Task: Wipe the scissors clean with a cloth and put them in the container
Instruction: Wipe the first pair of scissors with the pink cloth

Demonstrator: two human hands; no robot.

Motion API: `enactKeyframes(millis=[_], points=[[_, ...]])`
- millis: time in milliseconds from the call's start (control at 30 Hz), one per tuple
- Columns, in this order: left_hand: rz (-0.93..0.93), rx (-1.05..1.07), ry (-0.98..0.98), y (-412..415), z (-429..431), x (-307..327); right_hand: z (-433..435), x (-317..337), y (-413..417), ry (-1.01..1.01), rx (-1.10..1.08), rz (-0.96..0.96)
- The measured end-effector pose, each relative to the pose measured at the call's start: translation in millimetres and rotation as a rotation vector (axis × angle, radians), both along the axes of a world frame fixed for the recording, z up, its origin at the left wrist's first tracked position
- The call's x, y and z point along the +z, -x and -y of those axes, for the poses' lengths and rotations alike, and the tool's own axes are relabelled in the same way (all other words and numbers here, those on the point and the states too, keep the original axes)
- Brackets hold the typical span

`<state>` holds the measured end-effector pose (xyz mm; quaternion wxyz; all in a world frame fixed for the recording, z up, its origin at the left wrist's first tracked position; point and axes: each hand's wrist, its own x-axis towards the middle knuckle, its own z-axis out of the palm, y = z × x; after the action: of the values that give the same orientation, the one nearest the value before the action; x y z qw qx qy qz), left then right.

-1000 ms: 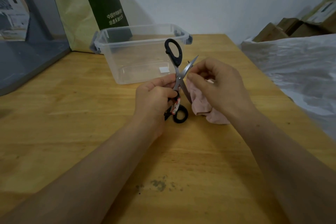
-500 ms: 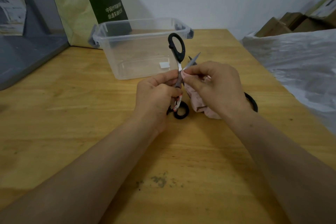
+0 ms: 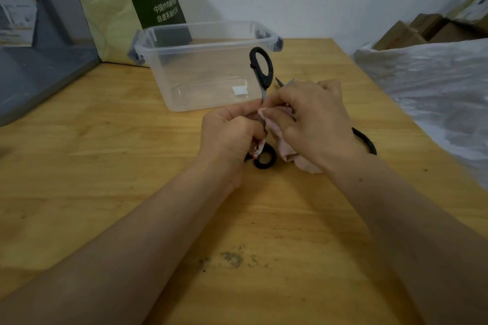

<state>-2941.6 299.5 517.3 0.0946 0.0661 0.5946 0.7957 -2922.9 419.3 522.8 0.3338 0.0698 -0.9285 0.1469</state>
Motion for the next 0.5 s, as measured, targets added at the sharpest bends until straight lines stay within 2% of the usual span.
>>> enactKeyframes(millis=[67,200,367,500], points=[[-0.002,0.005,0.009,-0.2,-1.8,0.0,-2.1,1.0,-0.5,0.025,-0.022,-0.03],[0.033,0.029,-0.008,0.8,0.8,0.5,1.7,-1.8,0.7,-0.018,0.105,0.079],[0.019,0.017,-0.018,1.3,-0.7,0.4,-2.0,-2.2,0.2,0.036,0.012,-0.051],[0.015,0.03,0.021,0.2,2.6,2.5,2.1,-4.2,0.8,0.013,0.14,0.01]])
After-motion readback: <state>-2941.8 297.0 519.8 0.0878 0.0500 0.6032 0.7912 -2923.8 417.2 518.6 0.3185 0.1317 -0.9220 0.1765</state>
